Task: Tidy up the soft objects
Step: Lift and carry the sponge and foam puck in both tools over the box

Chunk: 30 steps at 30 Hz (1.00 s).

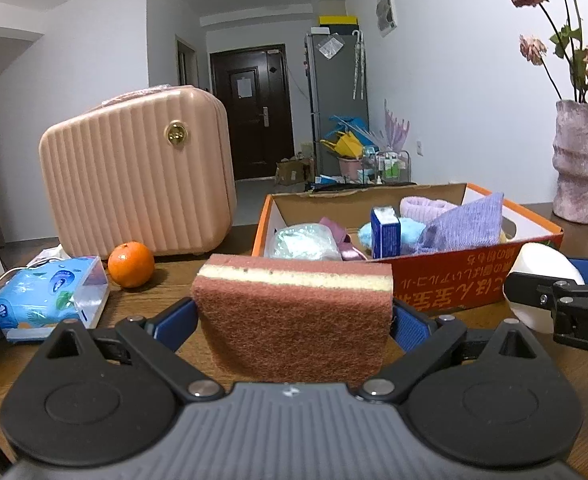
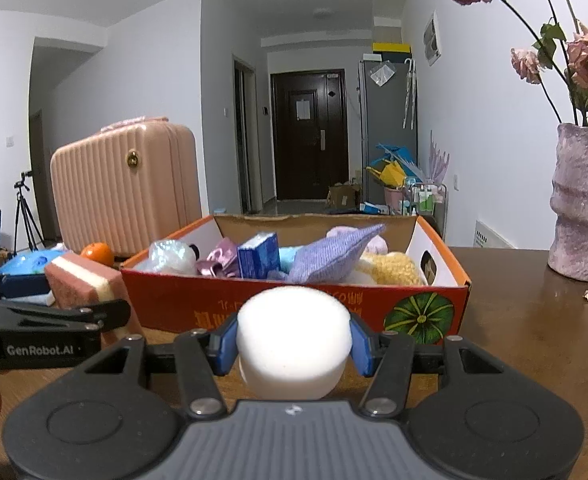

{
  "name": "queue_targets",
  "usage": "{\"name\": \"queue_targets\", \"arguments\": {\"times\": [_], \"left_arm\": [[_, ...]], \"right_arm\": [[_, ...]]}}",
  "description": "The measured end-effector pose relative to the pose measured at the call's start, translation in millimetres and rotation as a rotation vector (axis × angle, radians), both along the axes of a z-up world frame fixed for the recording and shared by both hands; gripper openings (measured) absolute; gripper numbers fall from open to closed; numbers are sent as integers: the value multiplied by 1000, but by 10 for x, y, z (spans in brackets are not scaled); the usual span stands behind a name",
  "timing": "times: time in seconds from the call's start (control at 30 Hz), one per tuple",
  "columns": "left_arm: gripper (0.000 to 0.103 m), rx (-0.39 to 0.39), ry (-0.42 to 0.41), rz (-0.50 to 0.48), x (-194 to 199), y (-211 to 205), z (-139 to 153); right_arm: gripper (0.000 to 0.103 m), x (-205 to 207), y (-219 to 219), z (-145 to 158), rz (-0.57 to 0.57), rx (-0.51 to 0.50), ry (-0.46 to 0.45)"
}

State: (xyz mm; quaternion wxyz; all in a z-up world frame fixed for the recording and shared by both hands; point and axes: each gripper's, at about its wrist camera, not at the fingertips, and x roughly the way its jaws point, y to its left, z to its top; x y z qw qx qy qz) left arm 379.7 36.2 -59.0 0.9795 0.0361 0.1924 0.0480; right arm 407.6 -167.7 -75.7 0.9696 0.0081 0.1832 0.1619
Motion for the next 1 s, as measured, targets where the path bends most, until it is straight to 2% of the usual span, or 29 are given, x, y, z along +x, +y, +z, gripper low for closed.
{"name": "queue_targets", "arguments": {"times": [0.5,1.0], "left_arm": [[100,-44,-86,40,-9,-98,238],[100,-83,-158,79,398,-271,452]], "right_arm": [[54,-6,-65,198,2,29,-97],[54,438,-130,384,-54,63,-186]]}}
